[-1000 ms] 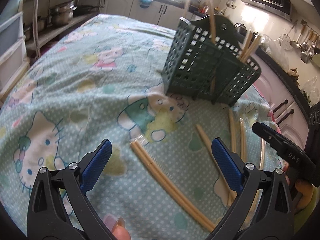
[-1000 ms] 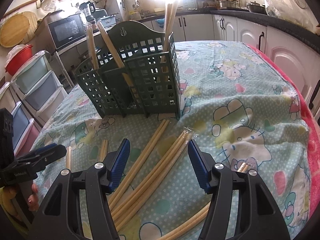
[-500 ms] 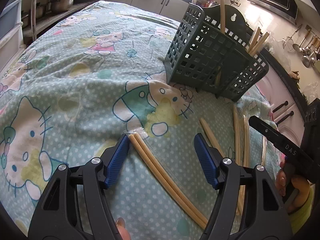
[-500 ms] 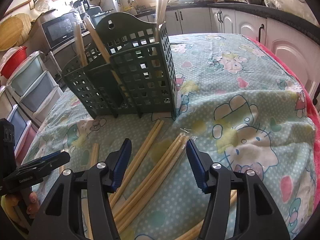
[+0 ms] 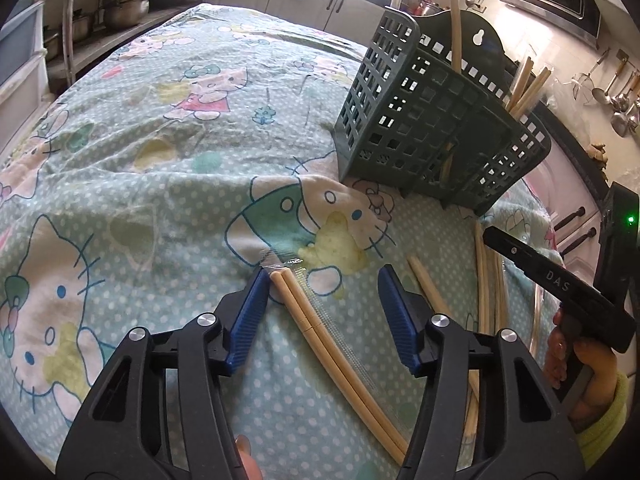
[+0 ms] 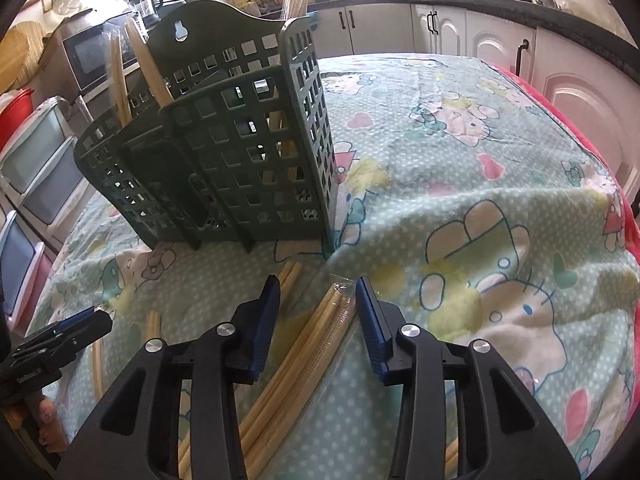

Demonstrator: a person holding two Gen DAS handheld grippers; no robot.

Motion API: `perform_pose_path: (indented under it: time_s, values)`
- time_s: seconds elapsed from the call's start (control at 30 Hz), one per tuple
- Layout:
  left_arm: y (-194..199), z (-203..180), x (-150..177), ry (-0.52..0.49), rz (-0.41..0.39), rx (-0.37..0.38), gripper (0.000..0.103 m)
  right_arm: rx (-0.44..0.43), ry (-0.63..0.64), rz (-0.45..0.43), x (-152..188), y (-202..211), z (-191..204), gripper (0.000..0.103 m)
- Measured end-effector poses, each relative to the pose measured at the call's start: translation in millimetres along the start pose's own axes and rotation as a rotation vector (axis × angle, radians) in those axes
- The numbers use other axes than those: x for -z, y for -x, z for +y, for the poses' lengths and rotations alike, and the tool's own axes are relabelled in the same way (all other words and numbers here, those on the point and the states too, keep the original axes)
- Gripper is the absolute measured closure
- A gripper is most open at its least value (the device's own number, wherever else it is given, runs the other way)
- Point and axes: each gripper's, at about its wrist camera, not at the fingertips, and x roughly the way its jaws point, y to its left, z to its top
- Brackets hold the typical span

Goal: Organize utensils
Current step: 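Close the left gripper on a wooden chopstick while the right gripper grasps another, then lift both held chopsticks and carry them above the green basket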

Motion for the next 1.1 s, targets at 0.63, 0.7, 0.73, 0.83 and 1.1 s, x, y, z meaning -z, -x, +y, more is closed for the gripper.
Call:
perform_pose_path:
  time_s: [0.63, 0.7, 0.73, 0.83, 1.1]
  values:
    - [-10, 10, -14, 0.029, 0.004, -0.016, 0.087, -0.001, 0.030, 0.007, -11, -12, -4, 0.093]
    - [-10, 12, -16, 0.037, 0.007, -0.008, 0.090, -0.032, -0.006, 0.000, -12, -6, -10, 0.093]
    - [-10, 12, -17, 0.037, 0.007, -0.006, 0.092, -0.058, -0.028, 0.000, -12, -3, -13, 0.093]
    - [-9, 13, -19, 0.041, 0.010, 0.006, 0.096, -0.115, -0.069, -0.012, -14, 8, -21, 0.093]
    - [4, 1, -28, 0.026, -0.017, 0.058, 0.098, -0.159, -0.073, -0.103, -24, 50, -30, 0.096]
